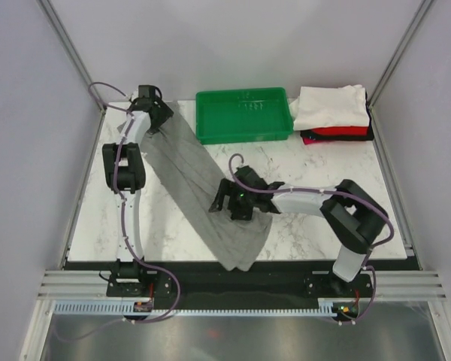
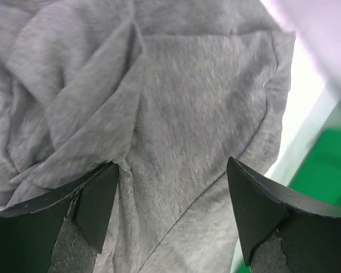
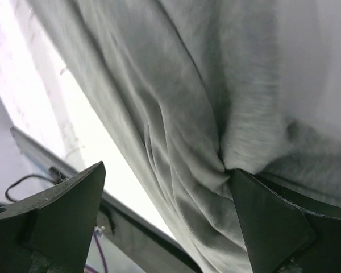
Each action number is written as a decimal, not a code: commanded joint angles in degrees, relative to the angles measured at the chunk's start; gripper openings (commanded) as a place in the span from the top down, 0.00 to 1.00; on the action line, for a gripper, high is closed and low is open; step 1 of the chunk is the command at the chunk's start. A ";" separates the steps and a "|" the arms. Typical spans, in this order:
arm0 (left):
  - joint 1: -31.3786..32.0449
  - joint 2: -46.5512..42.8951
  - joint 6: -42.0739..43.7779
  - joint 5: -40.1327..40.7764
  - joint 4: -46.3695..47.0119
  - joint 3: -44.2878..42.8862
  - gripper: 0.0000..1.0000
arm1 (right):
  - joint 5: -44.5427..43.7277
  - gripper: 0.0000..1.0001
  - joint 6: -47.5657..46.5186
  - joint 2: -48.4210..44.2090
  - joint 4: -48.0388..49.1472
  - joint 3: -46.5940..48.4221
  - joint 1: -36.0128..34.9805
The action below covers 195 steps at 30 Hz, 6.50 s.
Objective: Fold and stack the t-shirts
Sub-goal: Fold the tshirt
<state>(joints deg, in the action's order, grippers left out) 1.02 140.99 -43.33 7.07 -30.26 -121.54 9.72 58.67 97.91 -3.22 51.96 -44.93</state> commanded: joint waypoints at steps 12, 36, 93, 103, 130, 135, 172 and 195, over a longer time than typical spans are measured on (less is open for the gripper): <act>-5.50 11.87 9.75 -11.81 15.76 -24.36 0.00 | 15.78 0.02 -6.26 12.66 -2.80 20.28 -12.38; 0.02 -84.90 -0.26 -8.94 -7.34 77.58 0.00 | 0.48 0.24 -13.24 0.97 -9.52 5.87 -12.73; 49.08 -84.91 -29.62 2.24 -6.13 95.96 0.43 | 11.20 1.00 -17.89 8.44 5.42 -5.82 6.08; 49.08 -91.24 -31.11 6.11 -6.65 97.54 0.30 | 12.08 1.00 -17.81 9.32 6.74 -5.91 5.99; 50.75 -83.35 -31.64 4.98 5.02 101.05 0.48 | 13.22 1.00 -17.72 10.90 7.71 -5.73 5.99; 50.75 -82.36 -30.68 4.00 7.59 101.32 0.96 | 13.75 1.00 -17.54 10.29 7.27 -5.73 5.99; 48.48 -101.46 -22.08 27.81 -25.91 74.10 0.98 | -13.32 1.00 -18.59 4.81 -34.82 37.73 -6.49; 3.82 -73.14 6.68 -0.03 2.74 69.41 0.98 | 0.21 1.00 -30.02 38.04 -37.39 81.45 2.39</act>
<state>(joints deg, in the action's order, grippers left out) 6.90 66.30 -39.77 10.33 -32.45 -51.18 6.85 30.59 133.10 -41.76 129.86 -42.96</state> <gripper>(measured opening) 0.039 0.010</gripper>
